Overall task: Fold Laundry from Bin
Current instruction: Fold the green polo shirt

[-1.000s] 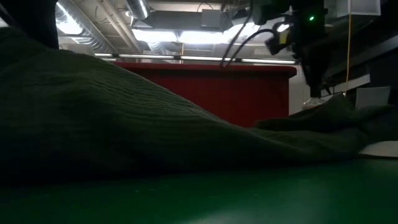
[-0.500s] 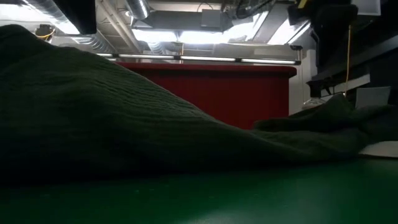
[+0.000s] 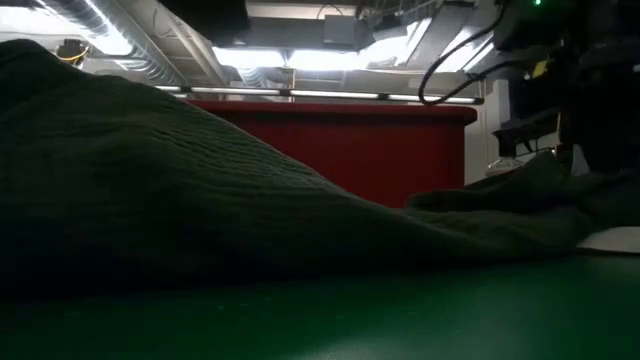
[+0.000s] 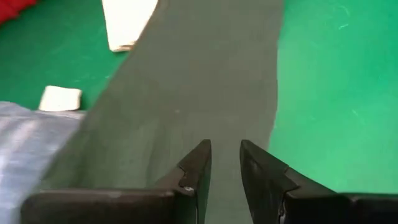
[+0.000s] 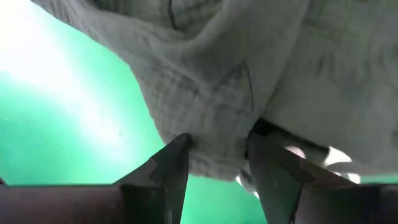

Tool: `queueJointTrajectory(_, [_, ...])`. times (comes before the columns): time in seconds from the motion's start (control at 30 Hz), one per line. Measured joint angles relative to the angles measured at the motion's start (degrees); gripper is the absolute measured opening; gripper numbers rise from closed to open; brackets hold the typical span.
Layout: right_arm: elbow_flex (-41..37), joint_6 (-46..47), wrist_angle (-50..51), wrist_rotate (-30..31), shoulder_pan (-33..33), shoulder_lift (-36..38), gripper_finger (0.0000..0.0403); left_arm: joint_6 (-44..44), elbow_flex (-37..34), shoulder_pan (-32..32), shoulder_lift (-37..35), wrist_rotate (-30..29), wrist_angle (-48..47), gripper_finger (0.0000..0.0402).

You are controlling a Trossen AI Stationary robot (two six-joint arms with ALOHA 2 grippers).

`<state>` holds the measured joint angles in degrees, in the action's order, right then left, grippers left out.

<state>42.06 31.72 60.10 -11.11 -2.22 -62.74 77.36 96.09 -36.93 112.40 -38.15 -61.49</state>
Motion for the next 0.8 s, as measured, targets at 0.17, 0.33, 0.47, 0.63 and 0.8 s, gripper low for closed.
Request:
queueJointTrajectory(0.17, [-0.9, -0.1, -3.9, 0.0, 0.0, 0.0, 0.0163, -0.1, -4.7, 0.4, 0.0, 0.2, 6.9, 0.0080])
queueJointTrajectory(0.33, [-0.9, -0.5, -4.9, 0.4, 0.0, 0.0, 0.0159, 0.0, -8.9, 0.2, 0.0, 2.4, 9.5, 0.0080])
queueJointTrajectory(0.47, [-0.9, -0.5, -4.5, 3.7, 0.0, 0.0, 0.0118, 0.5, -12.2, 0.2, 0.1, 5.6, 9.8, 0.0080])
queueJointTrajectory(0.63, [-0.9, -0.5, -3.4, 6.5, 0.0, 0.0, 0.0018, 1.9, -15.2, 0.2, 0.0, 8.2, 9.9, 0.0080])
queueJointTrajectory(0.8, [-0.9, 1.6, 3.1, 10.2, 0.0, 0.0, 0.0020, 3.5, -17.4, 0.2, 0.0, 10.8, 10.0, 0.0080])
